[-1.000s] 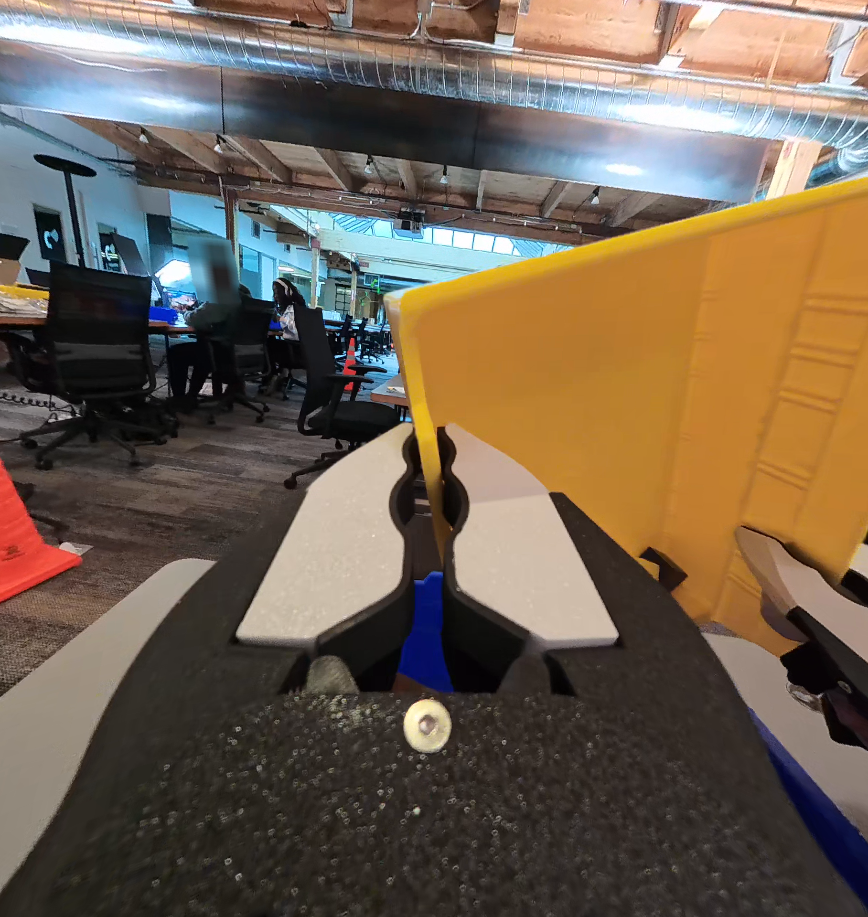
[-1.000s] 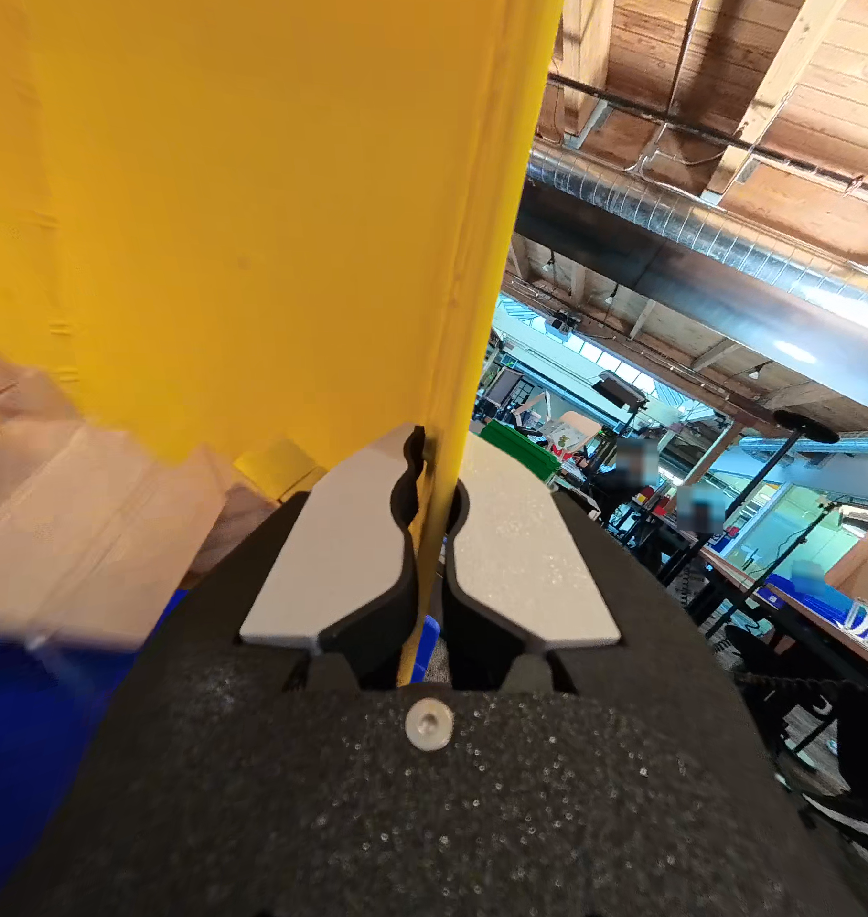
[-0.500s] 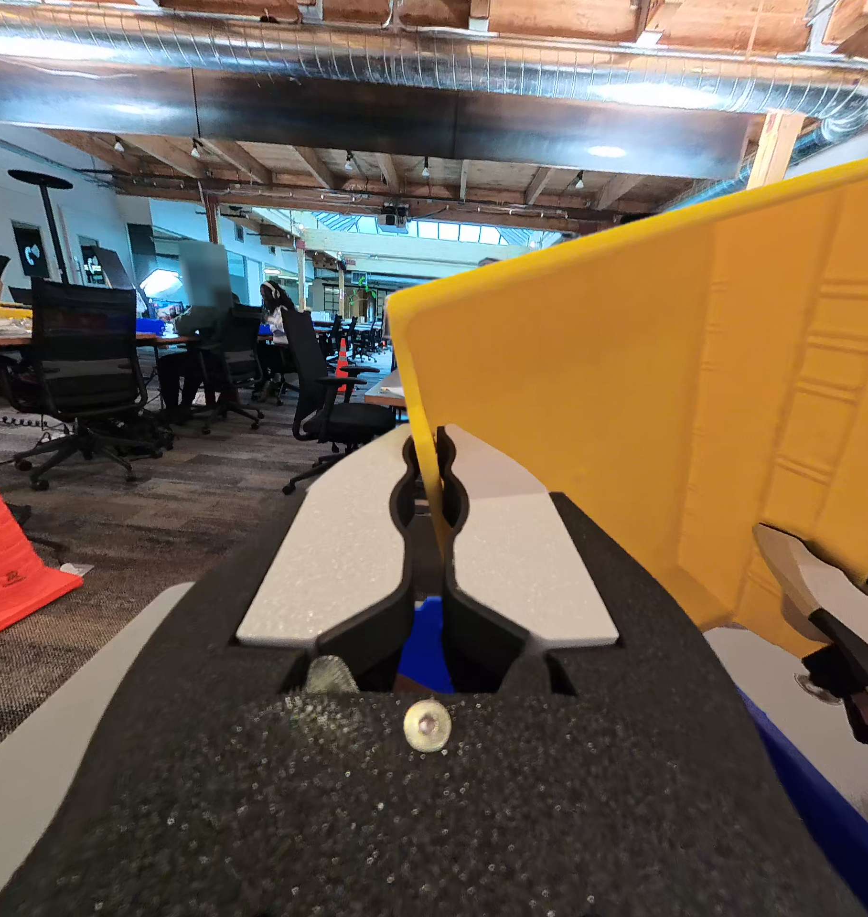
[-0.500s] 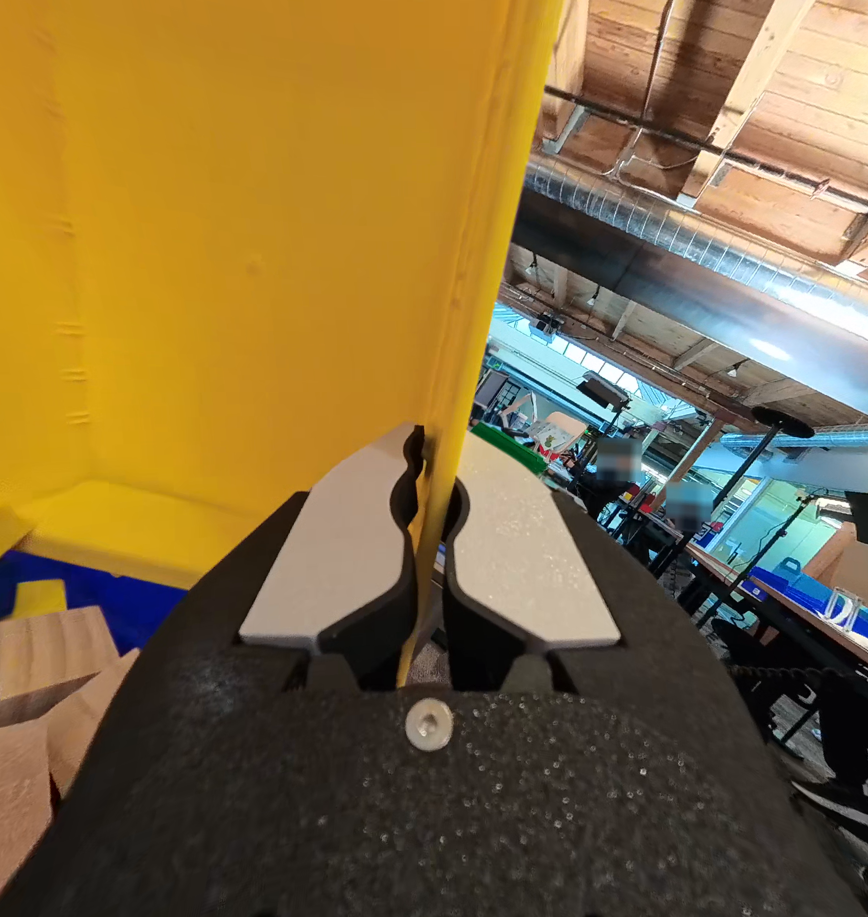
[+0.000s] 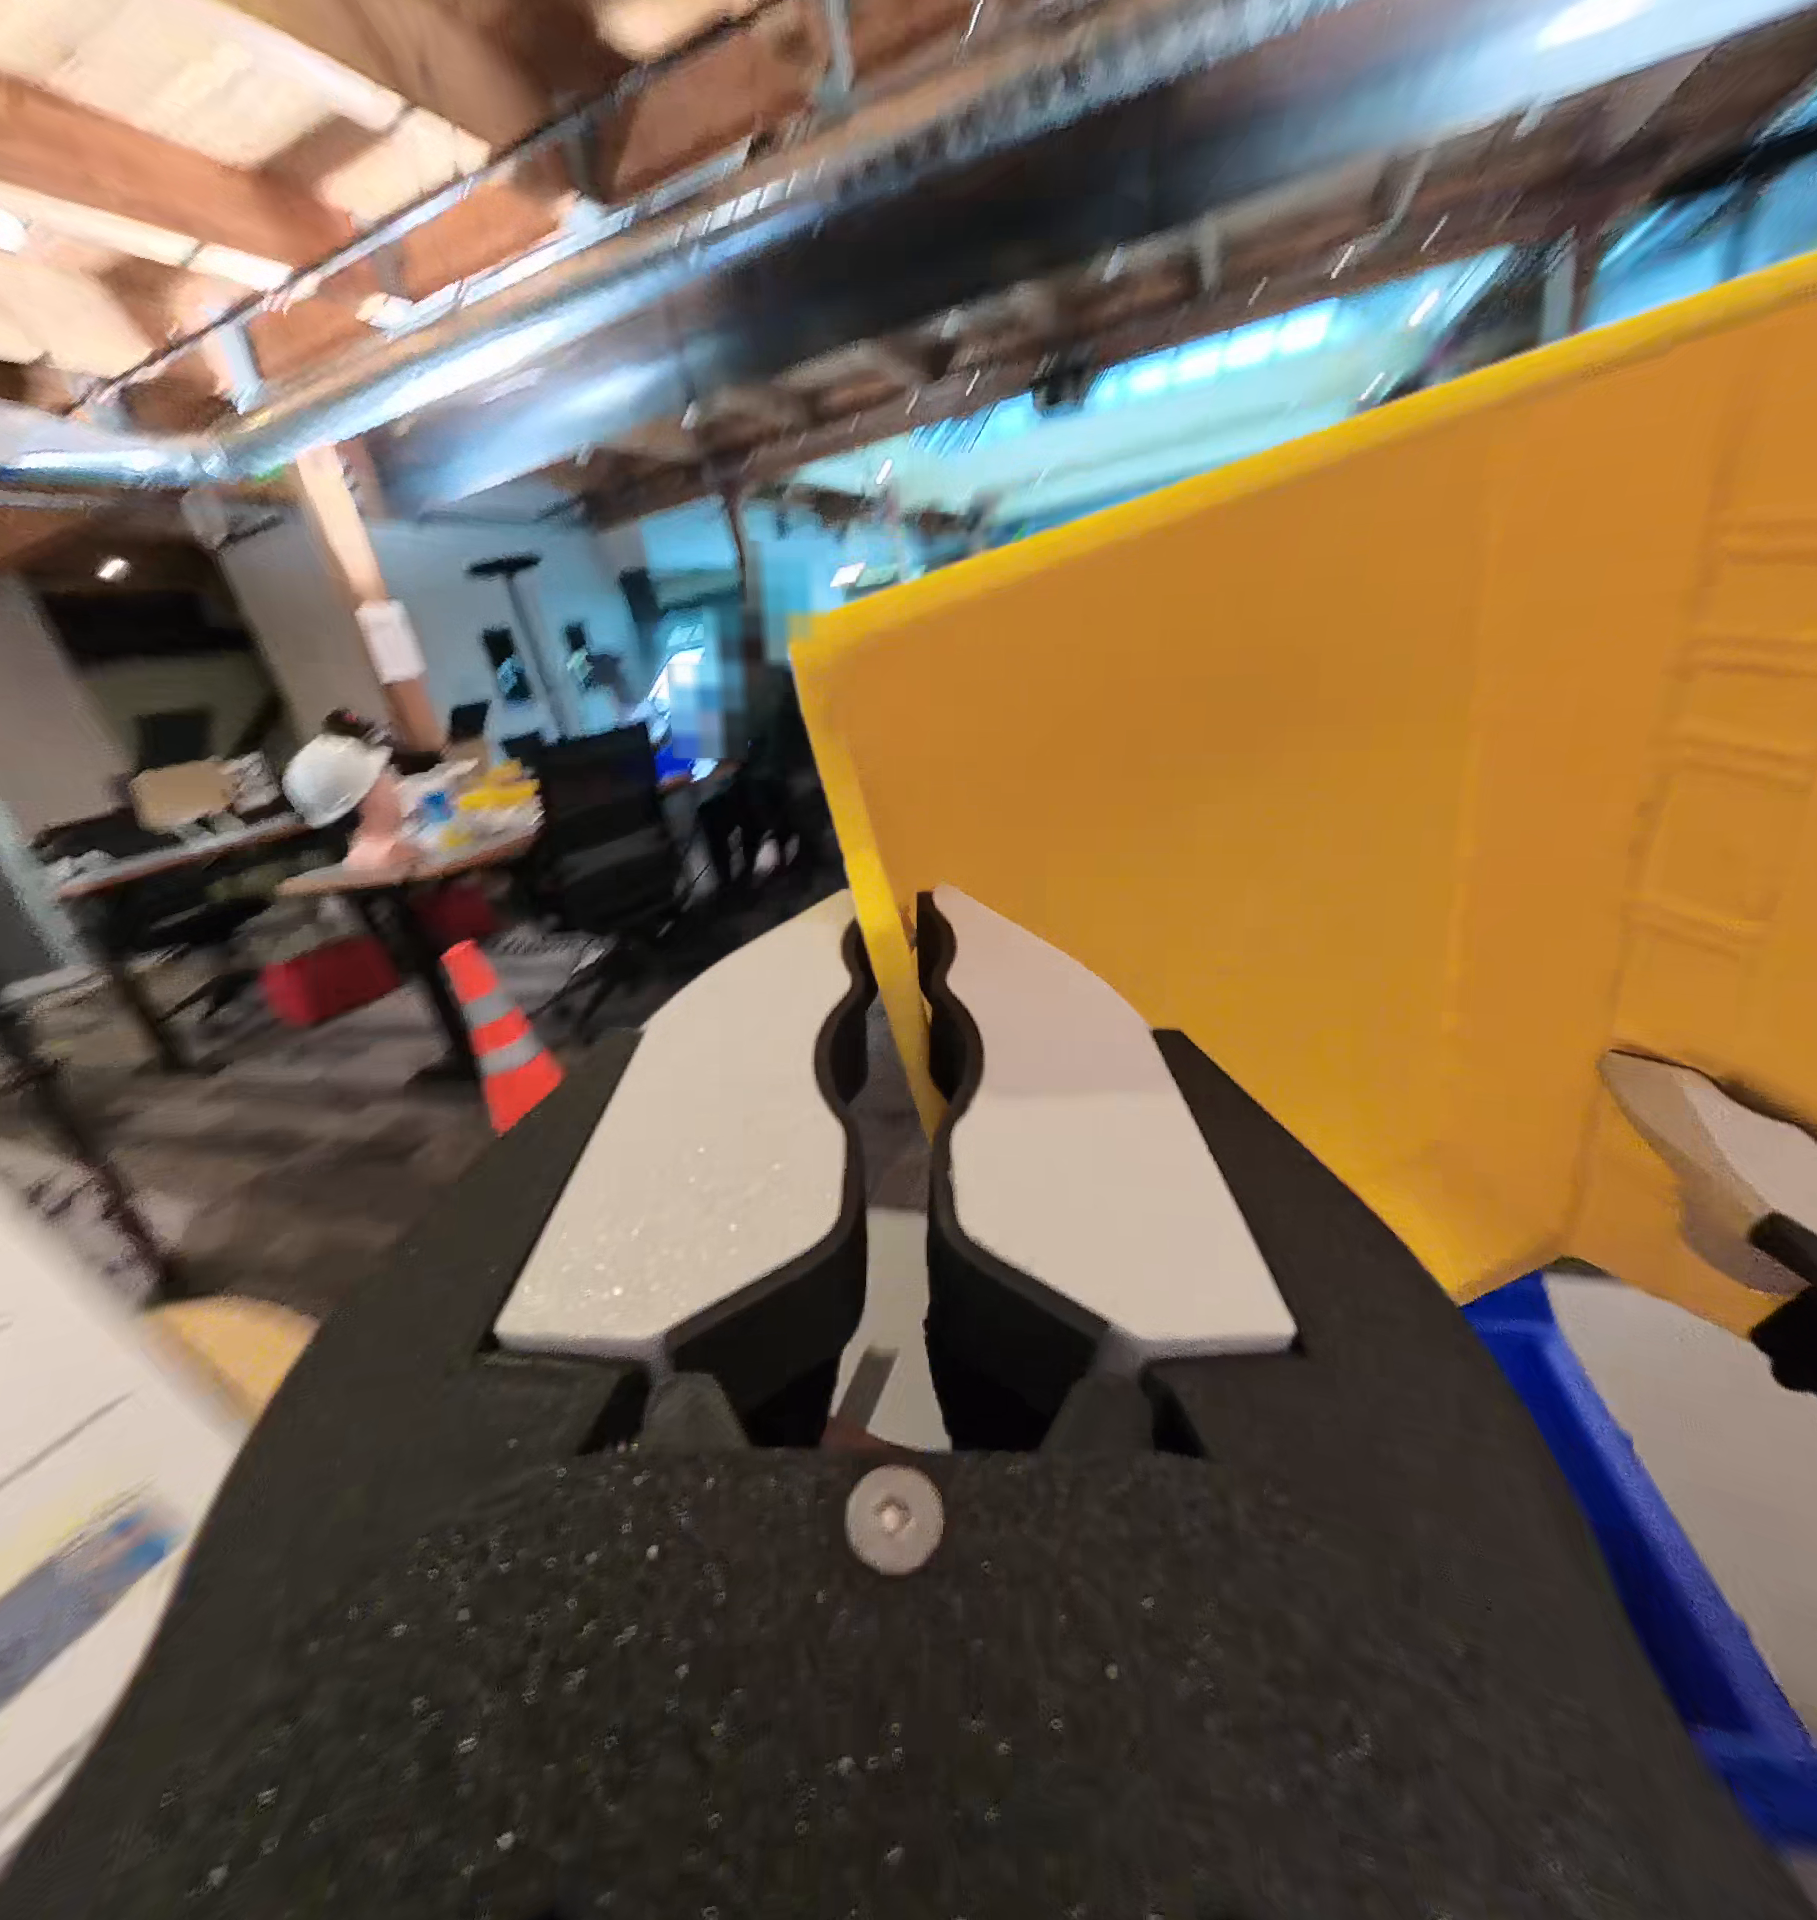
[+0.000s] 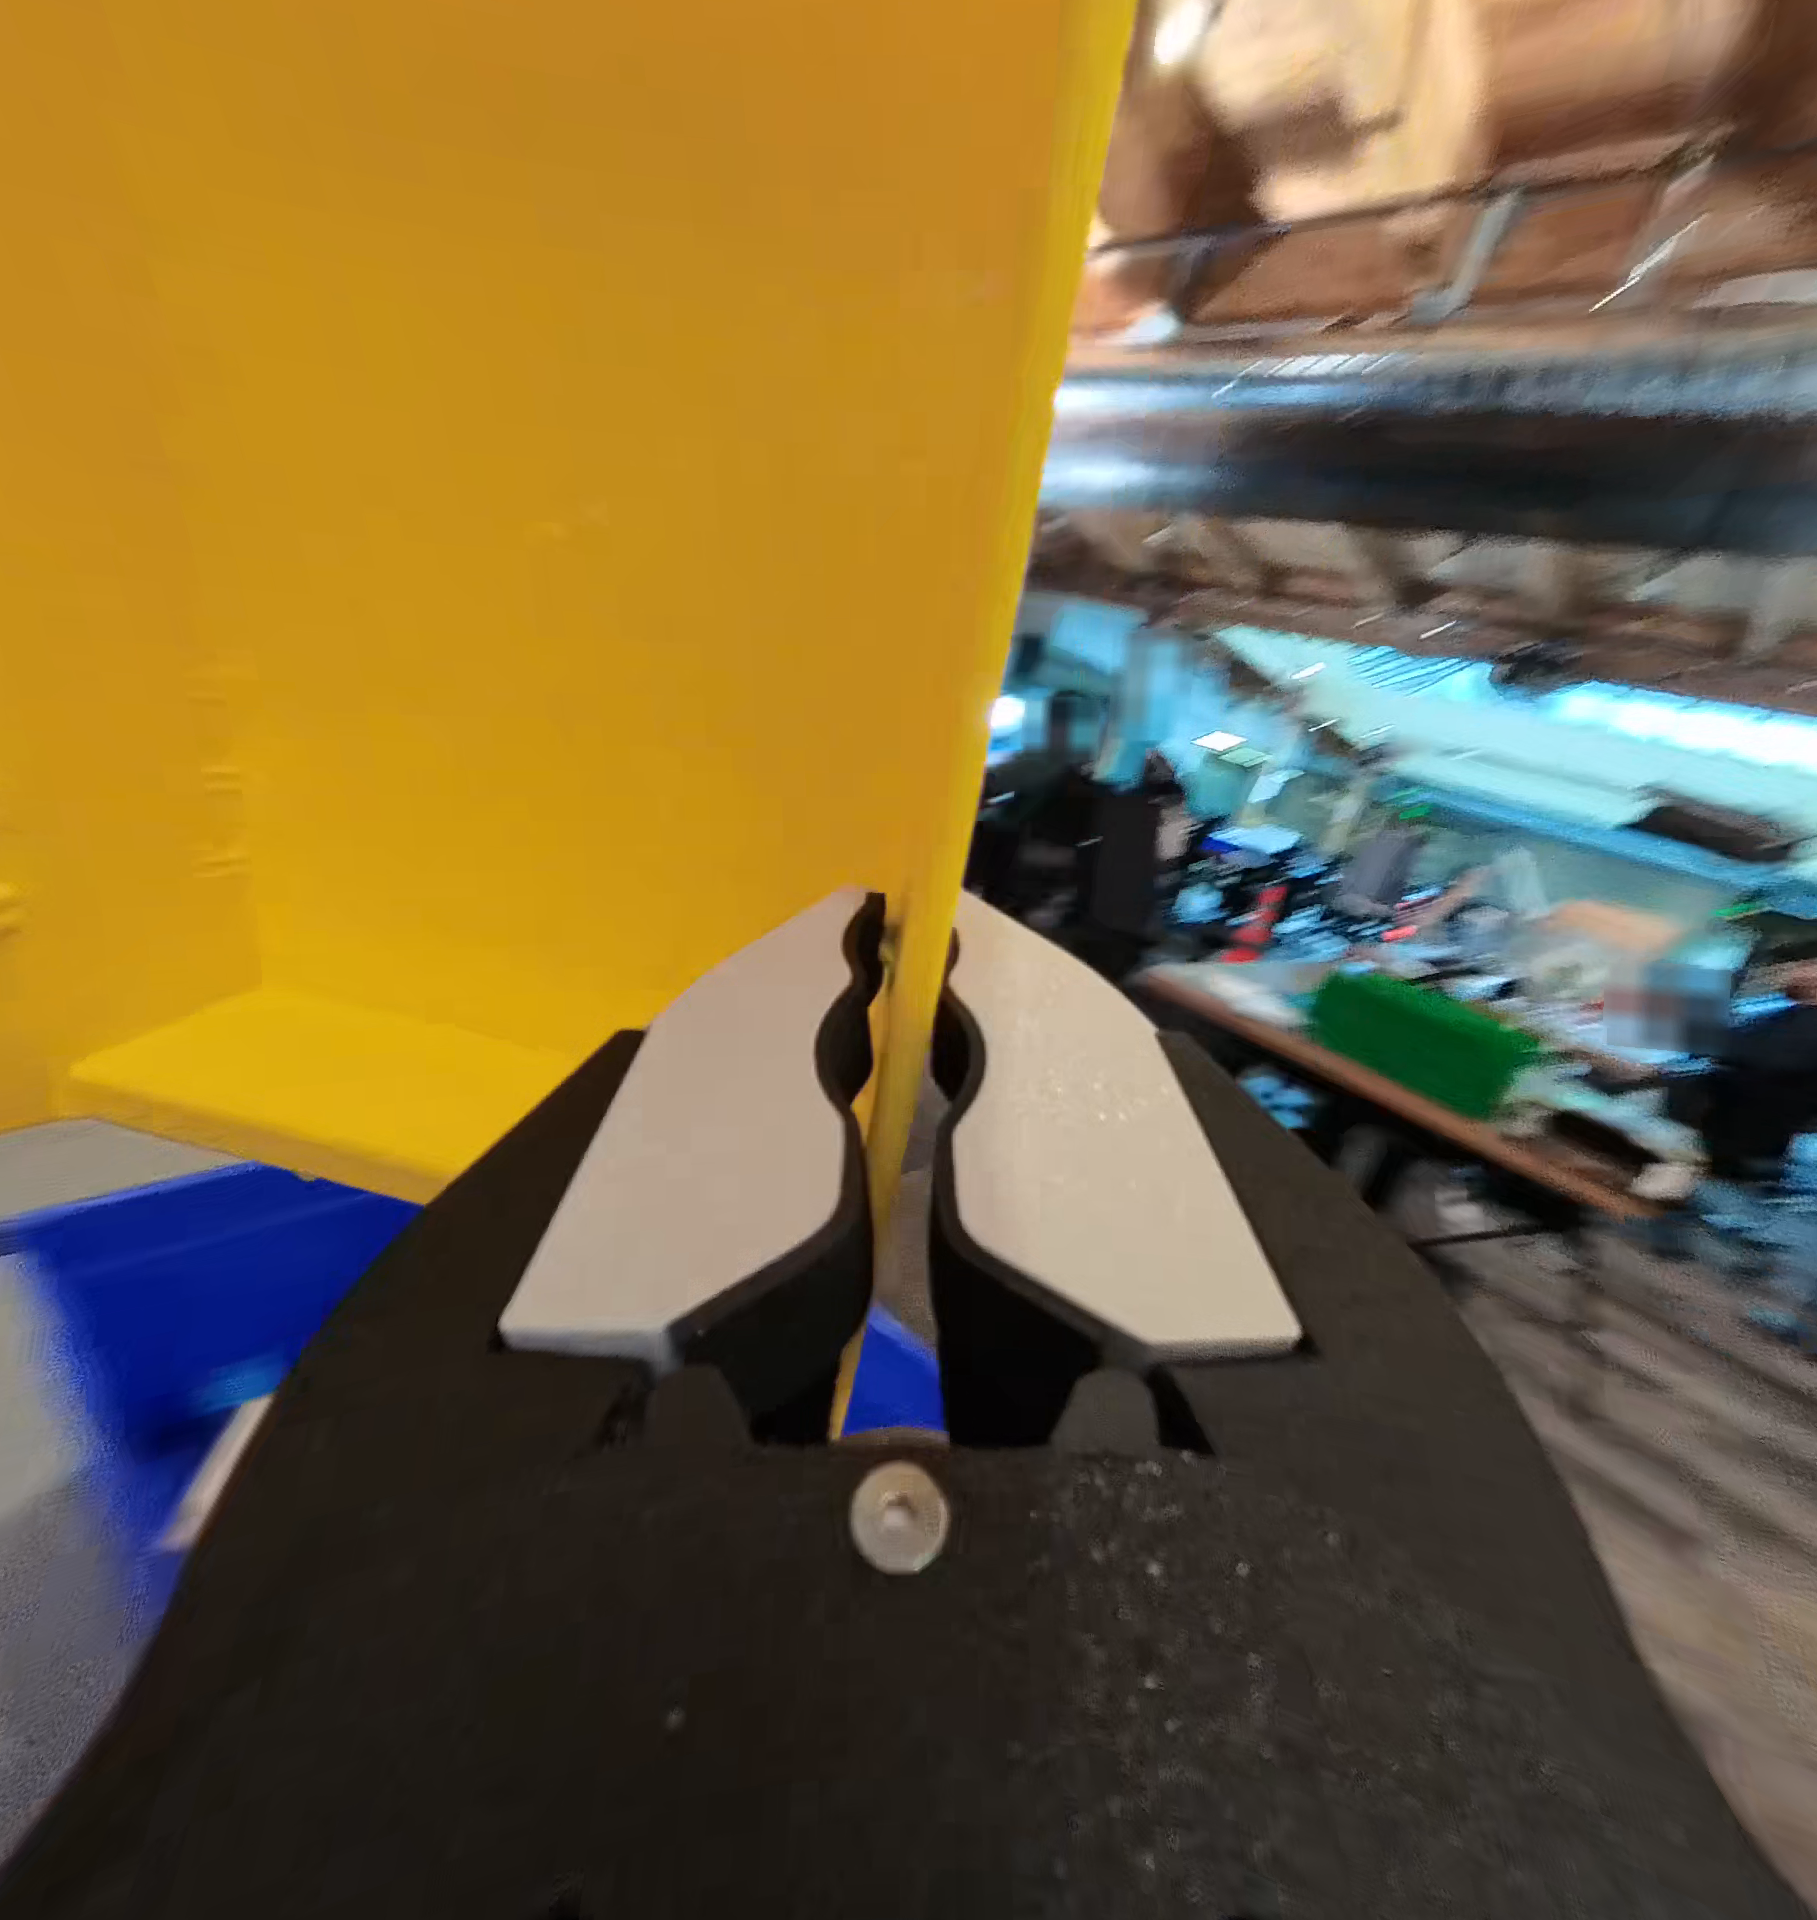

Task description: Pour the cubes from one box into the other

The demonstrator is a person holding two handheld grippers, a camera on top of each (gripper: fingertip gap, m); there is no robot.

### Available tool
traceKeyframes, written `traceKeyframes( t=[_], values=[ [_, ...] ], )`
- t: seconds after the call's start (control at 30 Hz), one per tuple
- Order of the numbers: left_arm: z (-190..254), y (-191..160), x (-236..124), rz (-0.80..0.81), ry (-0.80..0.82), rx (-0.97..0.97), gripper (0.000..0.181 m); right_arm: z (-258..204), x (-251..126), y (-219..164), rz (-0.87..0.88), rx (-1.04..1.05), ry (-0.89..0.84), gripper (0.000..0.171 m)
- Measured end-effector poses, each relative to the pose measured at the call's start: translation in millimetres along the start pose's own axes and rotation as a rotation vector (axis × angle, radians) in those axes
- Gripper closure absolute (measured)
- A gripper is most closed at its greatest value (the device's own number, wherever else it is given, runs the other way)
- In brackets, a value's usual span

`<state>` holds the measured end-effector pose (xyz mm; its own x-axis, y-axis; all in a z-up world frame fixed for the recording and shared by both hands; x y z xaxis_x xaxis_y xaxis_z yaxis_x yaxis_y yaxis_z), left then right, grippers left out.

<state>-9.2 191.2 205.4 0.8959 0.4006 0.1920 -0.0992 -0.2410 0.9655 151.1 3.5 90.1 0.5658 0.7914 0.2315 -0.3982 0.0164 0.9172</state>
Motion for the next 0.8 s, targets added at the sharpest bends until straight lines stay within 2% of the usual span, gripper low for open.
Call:
traceKeyframes(
  t=[0.17,0.3,0.43,0.6,0.7,0.8],
  values=[
    [-27.6,51.7,-95.0,-0.353,0.282,0.093,0.175,-61.6,-31.8,46.0,-0.193,0.251,0.438,0.163],
    [-57.3,48.9,-192.3,-0.687,0.476,0.026,0.174,-134.2,-74.9,65.2,-0.449,0.286,0.809,0.163],
    [-93.8,13.6,-291.9,-1.037,0.609,-0.138,0.174,-215.5,-131.8,73.0,-0.777,0.218,1.156,0.162],
    [-134.7,-59.2,-395.3,-1.313,0.689,-0.428,0.175,-305.2,-179.0,62.6,-1.06,0.015,1.34,0.163],
    [-148.6,-98.1,-432.0,-1.424,0.686,-0.534,0.175,-342.8,-194.9,53.8,-1.241,-0.12,1.409,0.163],
    [-164.2,-127.6,-449.4,-1.48,0.691,-0.59,0.175,-373.8,-203.8,46.2,-1.376,-0.216,1.445,0.162]
  ],
)
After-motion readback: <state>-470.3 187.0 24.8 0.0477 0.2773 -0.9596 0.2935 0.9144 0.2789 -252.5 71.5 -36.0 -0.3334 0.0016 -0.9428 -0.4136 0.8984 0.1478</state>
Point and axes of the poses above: each gripper's, where its closed fingertips meet, x out along the fingers, y out of its top, z = x × y across the jaws, the point moved 8 cm from there along -x, back along the fingers, and after that the axes turned 6 degrees about y, right-handed, at the moved point
